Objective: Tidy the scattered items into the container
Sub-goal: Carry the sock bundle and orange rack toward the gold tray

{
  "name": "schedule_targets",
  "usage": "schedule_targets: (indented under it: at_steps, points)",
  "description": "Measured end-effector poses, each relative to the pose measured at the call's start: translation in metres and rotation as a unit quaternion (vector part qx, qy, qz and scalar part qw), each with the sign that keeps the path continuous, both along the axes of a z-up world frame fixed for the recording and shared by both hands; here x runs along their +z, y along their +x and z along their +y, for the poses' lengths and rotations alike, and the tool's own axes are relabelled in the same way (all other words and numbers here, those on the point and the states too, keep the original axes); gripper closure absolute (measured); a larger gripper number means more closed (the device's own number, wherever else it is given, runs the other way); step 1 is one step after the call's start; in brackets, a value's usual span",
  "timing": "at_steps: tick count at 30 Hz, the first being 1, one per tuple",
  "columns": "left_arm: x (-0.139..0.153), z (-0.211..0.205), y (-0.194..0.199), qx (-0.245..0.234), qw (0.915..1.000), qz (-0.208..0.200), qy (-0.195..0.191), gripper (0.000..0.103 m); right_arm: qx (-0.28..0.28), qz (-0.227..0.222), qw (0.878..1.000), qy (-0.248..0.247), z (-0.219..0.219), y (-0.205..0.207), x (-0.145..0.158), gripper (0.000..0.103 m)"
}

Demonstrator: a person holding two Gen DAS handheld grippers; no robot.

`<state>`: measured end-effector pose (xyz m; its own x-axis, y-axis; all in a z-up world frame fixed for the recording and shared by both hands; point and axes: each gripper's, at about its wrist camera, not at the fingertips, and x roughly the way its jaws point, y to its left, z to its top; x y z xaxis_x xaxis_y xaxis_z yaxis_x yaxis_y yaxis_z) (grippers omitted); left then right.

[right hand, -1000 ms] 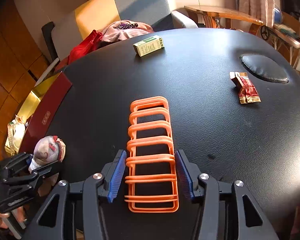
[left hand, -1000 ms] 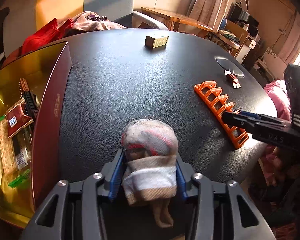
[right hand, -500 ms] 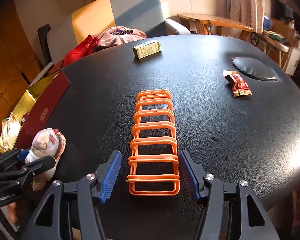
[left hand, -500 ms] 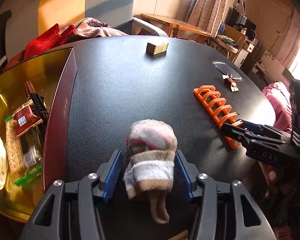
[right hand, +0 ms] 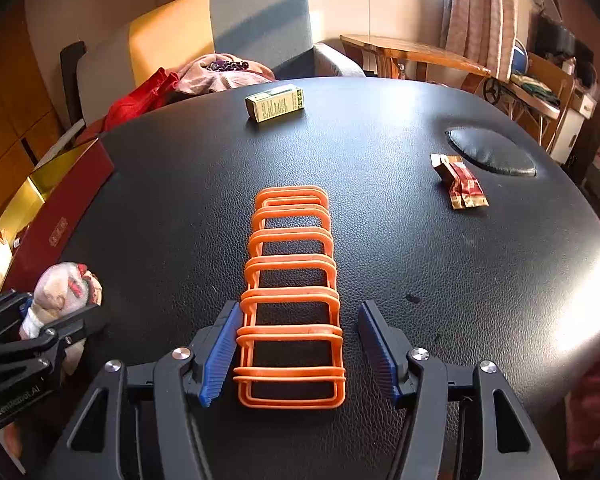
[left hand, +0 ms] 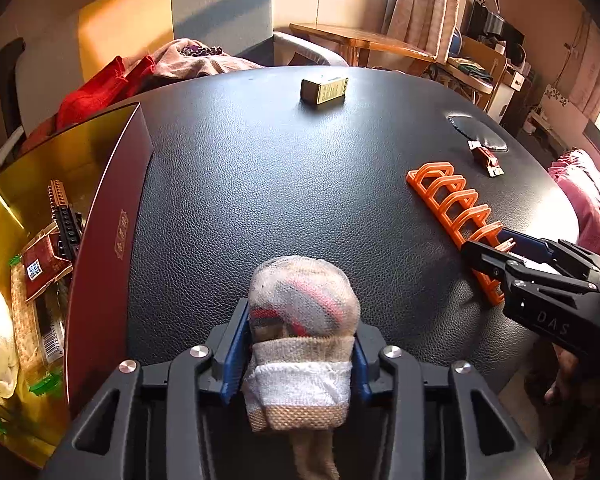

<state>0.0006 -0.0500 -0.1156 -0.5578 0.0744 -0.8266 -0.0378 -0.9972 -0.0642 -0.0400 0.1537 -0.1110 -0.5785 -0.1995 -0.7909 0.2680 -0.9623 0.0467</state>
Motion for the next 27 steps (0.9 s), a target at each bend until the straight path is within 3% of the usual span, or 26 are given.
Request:
schedule_targets:
  at_steps: [5, 13, 20, 27]
  points:
    - [-0.001, 0.000, 0.004, -0.007, 0.9999, 0.009, -0.006, 0.067, 0.006, 0.003, 1.000, 0.012, -0.003, 0.002, 0.000, 0.053]
    - [-0.001, 0.001, 0.006, -0.001, 0.9999, 0.015, 0.000, 0.066, 0.003, -0.007, 1.000, 0.012, -0.004, 0.001, -0.001, 0.053]
    - [0.002, 0.007, 0.012, -0.021, 0.9997, 0.012, 0.006, 0.070, -0.002, 0.002, 1.000, 0.018, -0.008, 0.013, 0.000, 0.054]
    - [0.017, 0.017, 0.018, -0.047, 0.9982, 0.038, 0.006, 0.074, -0.004, -0.005, 1.000, 0.000, -0.009, 0.016, 0.004, 0.054]
